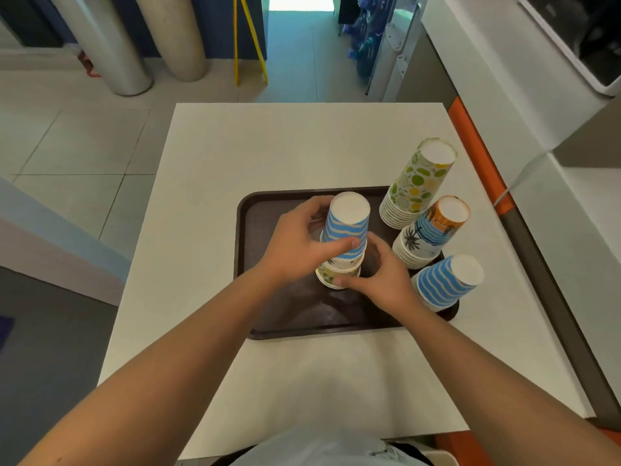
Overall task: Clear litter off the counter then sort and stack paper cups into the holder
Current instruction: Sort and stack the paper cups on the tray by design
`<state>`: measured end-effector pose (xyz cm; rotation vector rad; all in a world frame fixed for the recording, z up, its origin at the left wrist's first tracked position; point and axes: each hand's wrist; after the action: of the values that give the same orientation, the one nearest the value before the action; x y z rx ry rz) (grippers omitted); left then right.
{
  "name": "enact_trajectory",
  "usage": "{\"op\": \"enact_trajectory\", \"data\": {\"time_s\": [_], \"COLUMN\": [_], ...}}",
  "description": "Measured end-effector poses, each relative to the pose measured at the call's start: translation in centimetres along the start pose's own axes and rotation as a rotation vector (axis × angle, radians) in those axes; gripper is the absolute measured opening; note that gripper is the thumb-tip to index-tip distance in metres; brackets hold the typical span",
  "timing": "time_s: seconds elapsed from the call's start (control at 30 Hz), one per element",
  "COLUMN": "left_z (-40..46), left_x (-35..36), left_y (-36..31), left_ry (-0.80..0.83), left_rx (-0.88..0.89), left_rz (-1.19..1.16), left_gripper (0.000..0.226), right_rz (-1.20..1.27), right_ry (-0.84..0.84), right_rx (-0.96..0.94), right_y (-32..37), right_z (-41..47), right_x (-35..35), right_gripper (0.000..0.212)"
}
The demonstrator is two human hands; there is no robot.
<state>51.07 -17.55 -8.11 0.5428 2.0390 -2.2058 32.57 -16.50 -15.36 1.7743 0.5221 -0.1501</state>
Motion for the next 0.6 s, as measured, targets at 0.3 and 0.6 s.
{"op": "enact_trajectory", "data": {"time_s": [0.3,0.6], "left_z": [0.3,-1.0], "left_x": [0.0,0.8], "left_y": [-1.2,2.4], "left_ry": [0.088,0.163], "left_rx": [-0.046,-0.294], "left_rz": [-0.004,0.232], "left_gripper": [0.081,0.107], "right_rz": [-0.020,-0.036], "right_ry": [-0.022,0.011], "right_rx": [-0.269,-0.258], "right_y": [6.4,7.6], "right_z": [-0.9,1.2], "right_x": [-2.9,-4.4], "right_gripper": [0.093,0.056]}}
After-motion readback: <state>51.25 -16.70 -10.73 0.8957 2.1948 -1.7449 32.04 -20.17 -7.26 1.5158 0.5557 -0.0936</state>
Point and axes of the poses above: each hand's wrist, its own z-axis towards the middle knuckle, its own x-axis out of the palm, y = z × x, and after that the axes turned 6 degrees about y, right-handed
